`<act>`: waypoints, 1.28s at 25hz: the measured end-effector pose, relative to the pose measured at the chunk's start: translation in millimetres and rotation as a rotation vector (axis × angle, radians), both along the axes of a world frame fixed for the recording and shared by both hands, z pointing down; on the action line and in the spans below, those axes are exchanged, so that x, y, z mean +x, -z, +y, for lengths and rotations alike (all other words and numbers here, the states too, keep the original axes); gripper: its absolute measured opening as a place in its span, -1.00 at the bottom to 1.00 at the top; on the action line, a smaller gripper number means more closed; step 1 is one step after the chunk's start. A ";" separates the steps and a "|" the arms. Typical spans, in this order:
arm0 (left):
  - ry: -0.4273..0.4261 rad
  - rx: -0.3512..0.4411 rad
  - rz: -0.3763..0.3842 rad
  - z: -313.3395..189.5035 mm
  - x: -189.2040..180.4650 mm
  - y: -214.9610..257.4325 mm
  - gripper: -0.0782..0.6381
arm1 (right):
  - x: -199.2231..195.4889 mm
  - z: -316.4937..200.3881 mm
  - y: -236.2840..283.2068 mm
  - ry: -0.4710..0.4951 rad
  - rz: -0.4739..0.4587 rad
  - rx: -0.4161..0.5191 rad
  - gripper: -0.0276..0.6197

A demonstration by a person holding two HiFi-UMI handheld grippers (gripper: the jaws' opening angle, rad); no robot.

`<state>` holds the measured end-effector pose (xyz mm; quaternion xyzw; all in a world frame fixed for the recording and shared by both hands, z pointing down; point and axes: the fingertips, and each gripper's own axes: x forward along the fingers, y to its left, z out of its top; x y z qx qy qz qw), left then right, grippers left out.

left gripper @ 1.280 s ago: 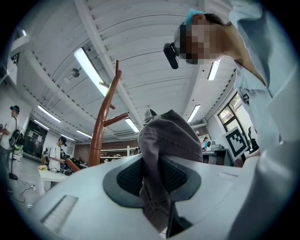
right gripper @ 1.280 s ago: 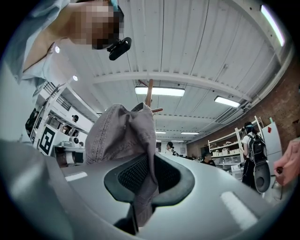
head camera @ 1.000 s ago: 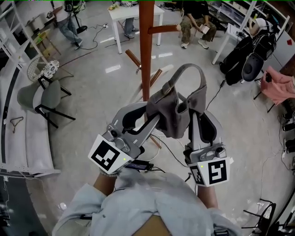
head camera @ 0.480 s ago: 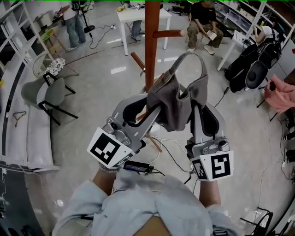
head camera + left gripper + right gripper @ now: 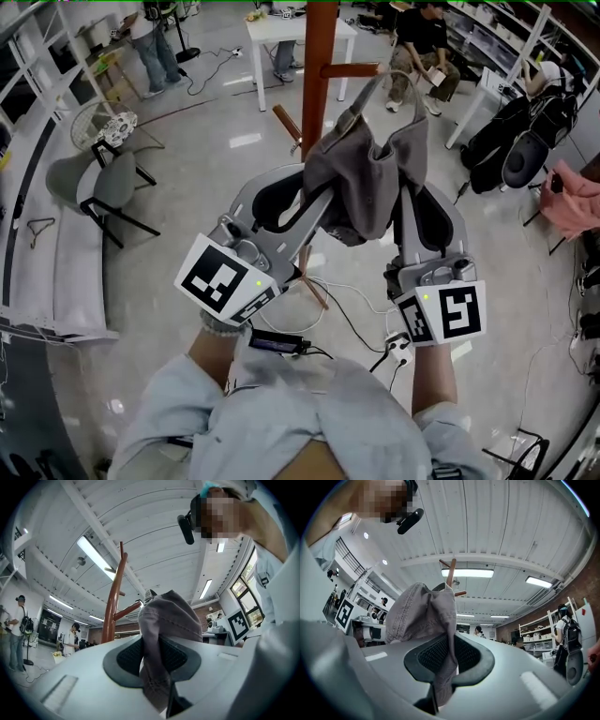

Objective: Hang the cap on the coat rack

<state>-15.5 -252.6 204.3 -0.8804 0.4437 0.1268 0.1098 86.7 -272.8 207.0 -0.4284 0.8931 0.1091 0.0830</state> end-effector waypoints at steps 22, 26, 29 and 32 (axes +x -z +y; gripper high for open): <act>0.120 -0.045 0.011 -38.0 -29.0 -9.5 -0.53 | -32.4 -53.1 -9.0 0.083 0.044 -0.074 -0.78; 0.141 -0.062 0.017 -44.5 -34.7 -13.9 -0.53 | -37.8 -62.1 -14.1 0.099 0.066 -0.093 -0.78; 0.154 -0.073 0.018 -45.1 -37.0 -18.3 -0.53 | -41.6 -64.3 -18.3 0.108 0.081 -0.097 -0.78; 0.166 -0.082 0.019 -46.0 -40.2 -22.5 -0.53 | -45.6 -65.8 -23.0 0.116 0.093 -0.102 -0.78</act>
